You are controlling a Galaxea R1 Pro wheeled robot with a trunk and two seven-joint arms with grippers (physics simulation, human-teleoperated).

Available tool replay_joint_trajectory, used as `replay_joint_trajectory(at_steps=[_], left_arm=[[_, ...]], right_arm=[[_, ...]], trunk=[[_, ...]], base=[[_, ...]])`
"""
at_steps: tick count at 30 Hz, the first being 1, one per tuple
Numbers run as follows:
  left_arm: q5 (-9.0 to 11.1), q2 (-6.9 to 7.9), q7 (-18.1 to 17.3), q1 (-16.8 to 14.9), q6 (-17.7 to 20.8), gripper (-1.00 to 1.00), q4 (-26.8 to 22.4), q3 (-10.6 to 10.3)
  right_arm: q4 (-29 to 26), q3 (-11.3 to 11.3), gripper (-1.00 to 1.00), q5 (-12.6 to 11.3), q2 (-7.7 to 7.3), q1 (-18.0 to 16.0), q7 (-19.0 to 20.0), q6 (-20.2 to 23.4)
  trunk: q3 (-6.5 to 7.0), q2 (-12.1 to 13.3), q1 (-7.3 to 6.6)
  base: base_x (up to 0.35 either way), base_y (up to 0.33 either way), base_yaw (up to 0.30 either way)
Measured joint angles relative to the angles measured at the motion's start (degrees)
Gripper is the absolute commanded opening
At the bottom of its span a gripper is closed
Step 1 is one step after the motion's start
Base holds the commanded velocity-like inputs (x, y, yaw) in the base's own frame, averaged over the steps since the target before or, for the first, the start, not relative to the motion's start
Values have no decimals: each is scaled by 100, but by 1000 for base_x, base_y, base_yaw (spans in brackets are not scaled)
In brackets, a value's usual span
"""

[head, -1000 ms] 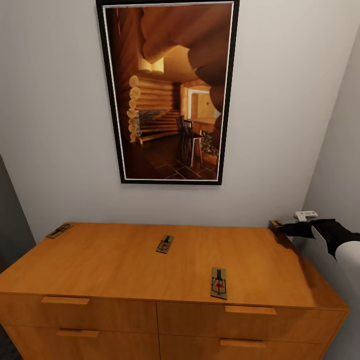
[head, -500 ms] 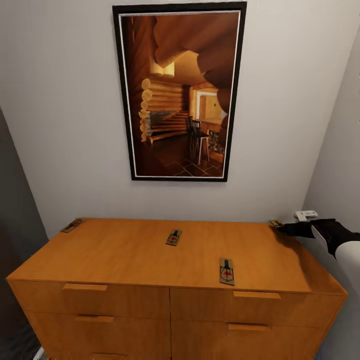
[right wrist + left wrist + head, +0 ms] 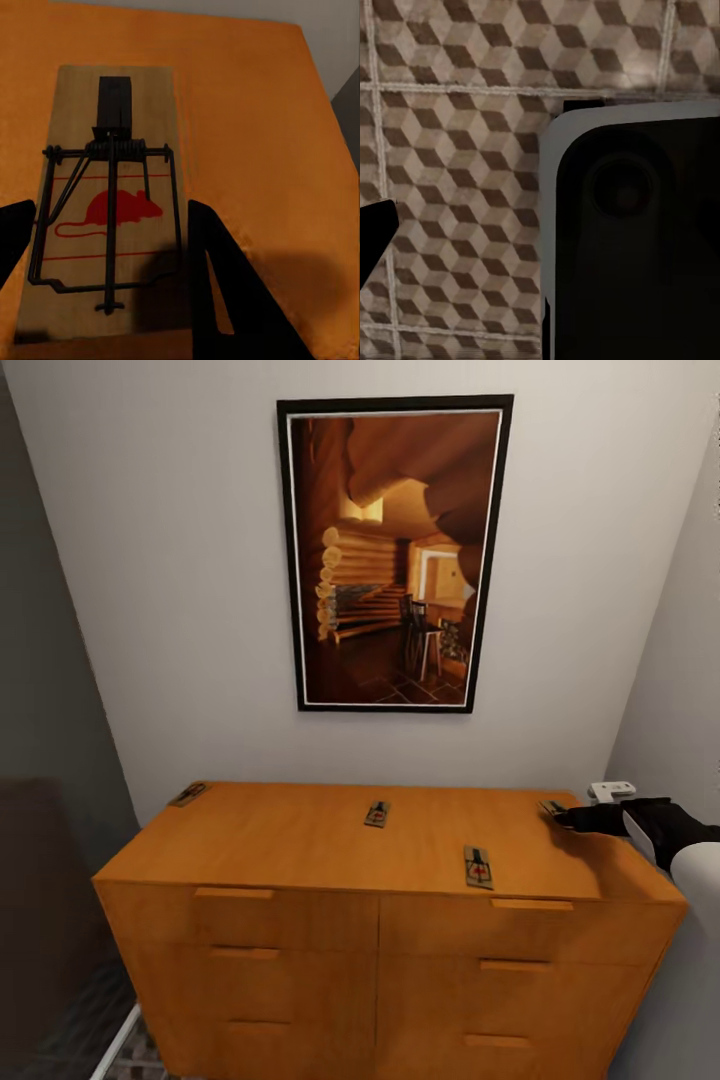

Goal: Take the four mousetraps from the cabinet in the bathroom and place them on the bathroom floor. Make sure all four end up on the same floor surface, and ensure that at least two of them are either under or directly next to the same bathroom sink.

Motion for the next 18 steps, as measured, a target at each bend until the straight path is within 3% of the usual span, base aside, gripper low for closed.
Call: replay_joint_trajectory(at_steps=[18], left_arm=[[0,-6,0,0,0,100,0,-6]], right_arm=[[2,8,-100,4,-3,0,0,0]], trunk=[[0,0,1]], base=[[-252,194,0]])
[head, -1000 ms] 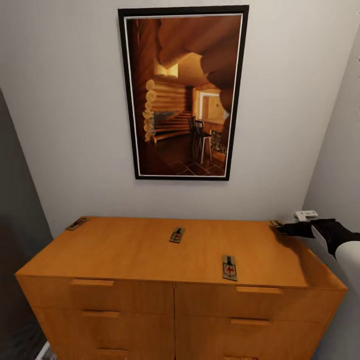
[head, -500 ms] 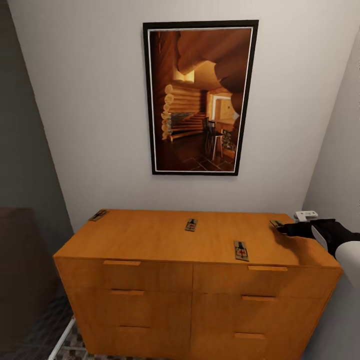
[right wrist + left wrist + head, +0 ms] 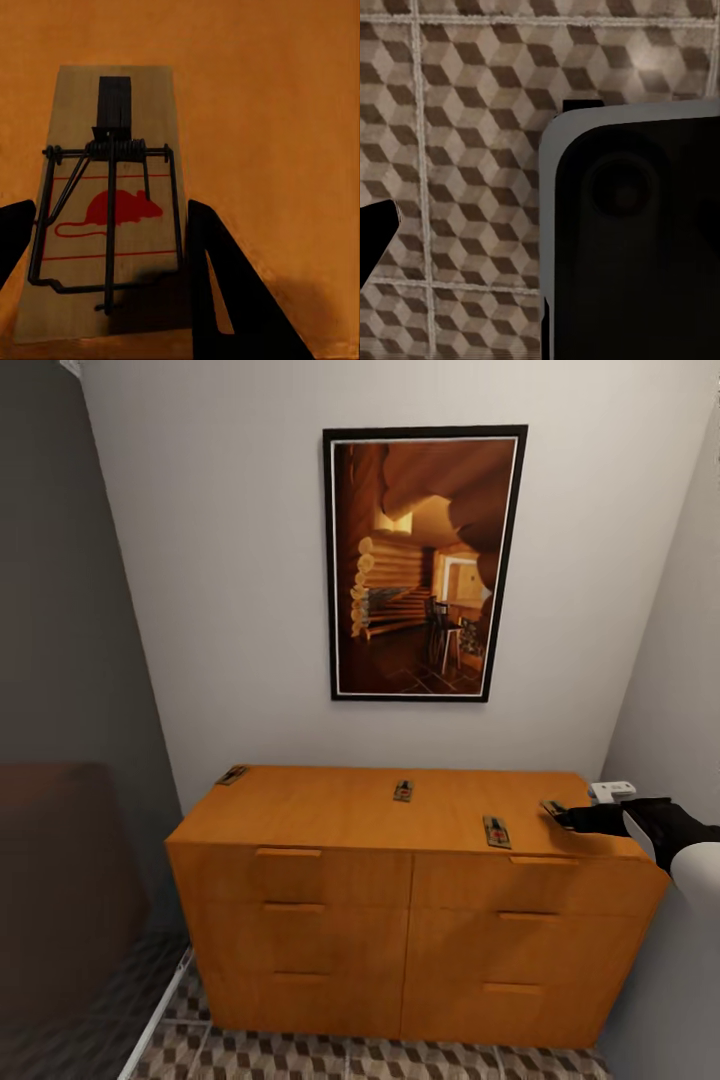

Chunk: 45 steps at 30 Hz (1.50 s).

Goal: Take the four mousetraps from the cabinet in the bathroom and place them on the bathroom floor. Make sure all four end up on the same floor surface, and ensure that at least two of them are either under or directly next to the same bathroom sink.

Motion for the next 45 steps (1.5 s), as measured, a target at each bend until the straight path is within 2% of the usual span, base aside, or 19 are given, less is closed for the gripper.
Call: replay_joint_trajectory(at_steps=[40,45], left_arm=[[0,-7,0,0,0,100,0,7],[0,-8,0,0,0,100,-2,7]], right_arm=[[41,16,-100,7,-14,0,-9,-10],[65,16,-100,5,-14,-1,-5,-18]], trunk=[[0,0,0],[0,0,-2]], base=[[-272,171,0],[-124,53,0]])
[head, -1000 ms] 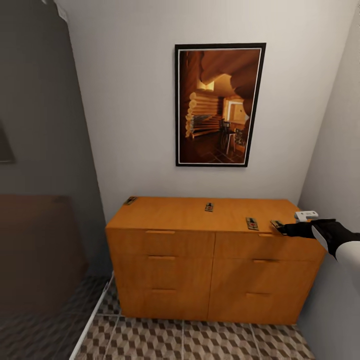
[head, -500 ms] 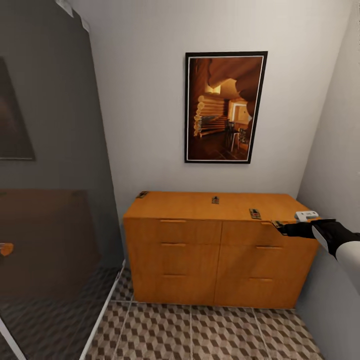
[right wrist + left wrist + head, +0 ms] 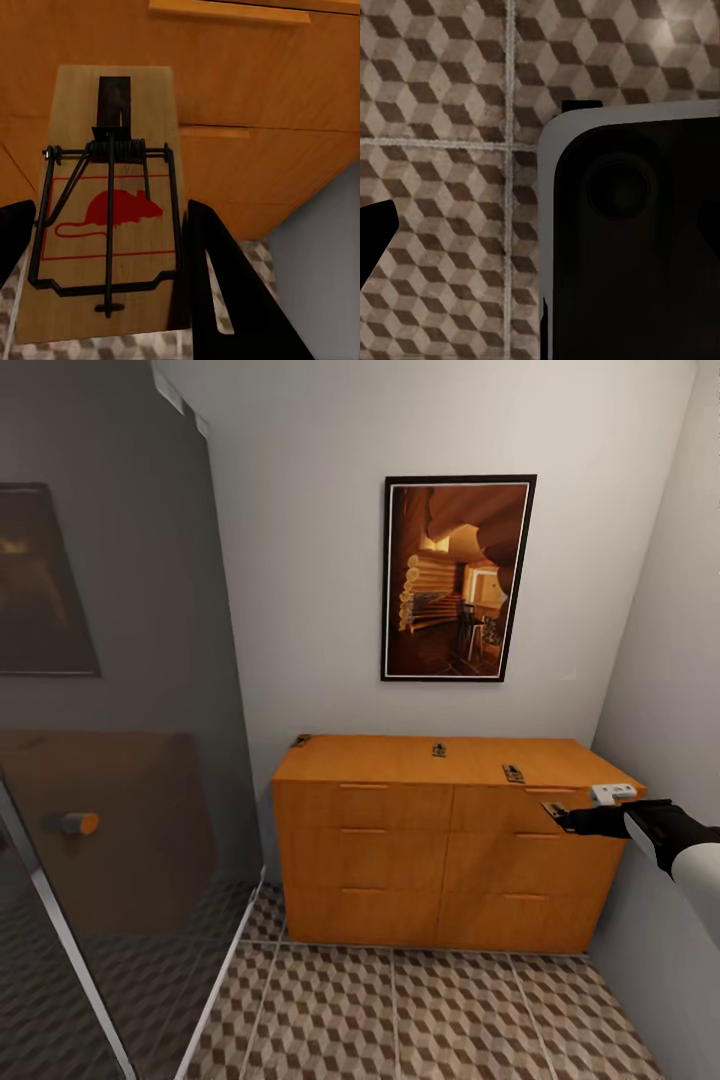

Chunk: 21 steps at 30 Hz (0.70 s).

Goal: Take the four mousetraps from the cabinet in the bathroom and place them on the bathroom floor. Make sure all four end up on the same floor surface, and ensure that at least two of them are either under or directly next to the same bathroom sink.

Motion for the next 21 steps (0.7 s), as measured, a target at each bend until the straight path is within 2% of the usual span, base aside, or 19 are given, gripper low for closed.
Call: replay_joint_trajectory(at_steps=[4,9,14,16,21], left_arm=[[0,0,0,0,0,100,-4,0],[0,0,0,0,-1,100,-10,0],[0,-7,-3,-1,-9,100,-22,13],[0,-30,-9,-1,-13,100,-42,14],[0,-139,-15,-5,-29,100,-238,15]], right_arm=[[90,5,-100,-4,0,0,8,-21],[454,10,-100,-4,4,0,12,-133],[805,19,-100,-2,9,15,19,-710],[865,28,-100,-3,17,143,23,-932],[904,25,-100,-7,56,826,33,-1395]], trunk=[[0,0,-1],[0,0,-1],[0,0,-1],[0,0,-1],[0,0,-1]], base=[[-27,12,0],[-7,3,0],[-1,0,0],[0,0,0],[0,0,0]])
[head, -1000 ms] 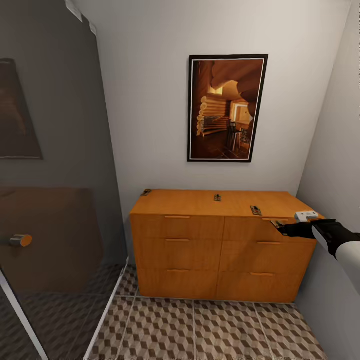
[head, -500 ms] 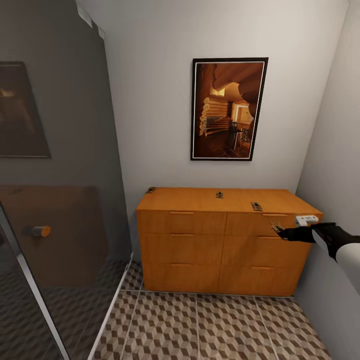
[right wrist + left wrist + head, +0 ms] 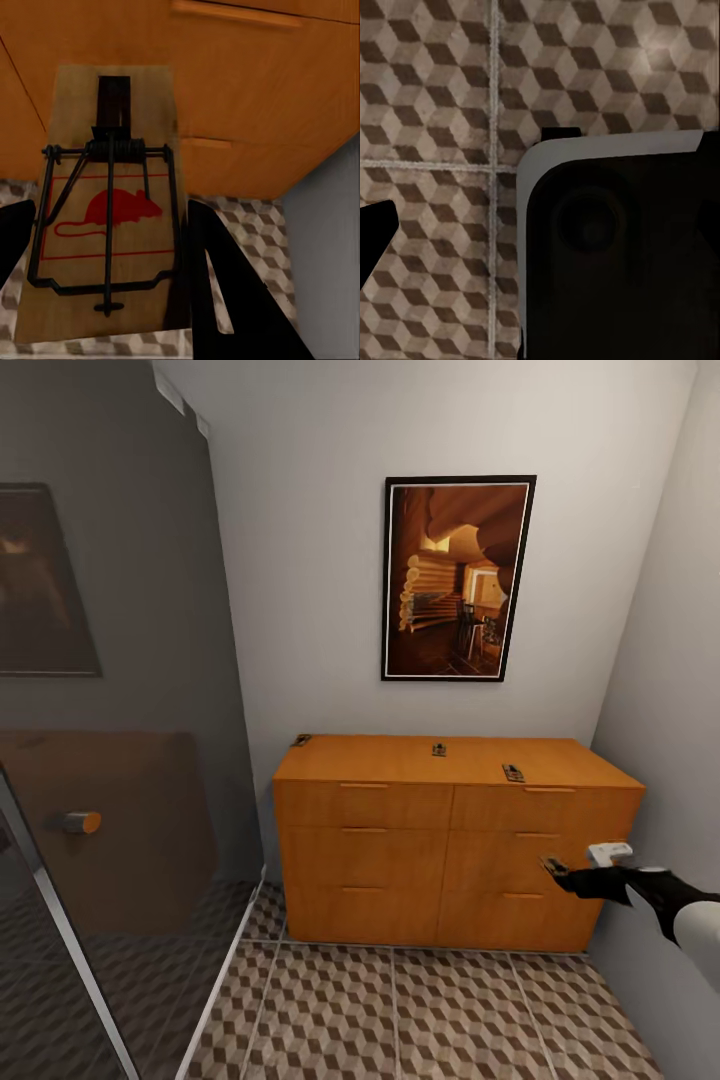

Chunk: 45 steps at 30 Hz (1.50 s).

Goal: Take the four mousetraps from the cabinet in the bathroom and place them on the bathroom floor. Make sure all four end up on the same floor surface, and ensure that at least two of them are either under or directly next to the same bathroom sink.

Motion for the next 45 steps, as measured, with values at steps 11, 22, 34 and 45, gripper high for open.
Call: replay_joint_trajectory(at_steps=[11,22,34,45], left_arm=[[0,-120,-1,0,14,100,-495,1],[0,-124,37,-1,212,100,-1086,12],[0,-187,31,-6,1731,100,-2731,16],[-271,-835,31,-23,2971,100,-4101,-13]], right_arm=[[2,11,-100,-25,198,1095,3,-1043],[5,13,-100,-18,662,2158,-183,-2231],[6,-8,-100,-20,1253,3007,-948,-3307],[10,-17,-100,-22,1678,3375,-1666,-3873]], trunk=[[0,0,0],[0,0,0],[1,0,0],[1,0,0]], base=[[0,0,0],[0,0,0],[0,0,0],[0,0,0]])
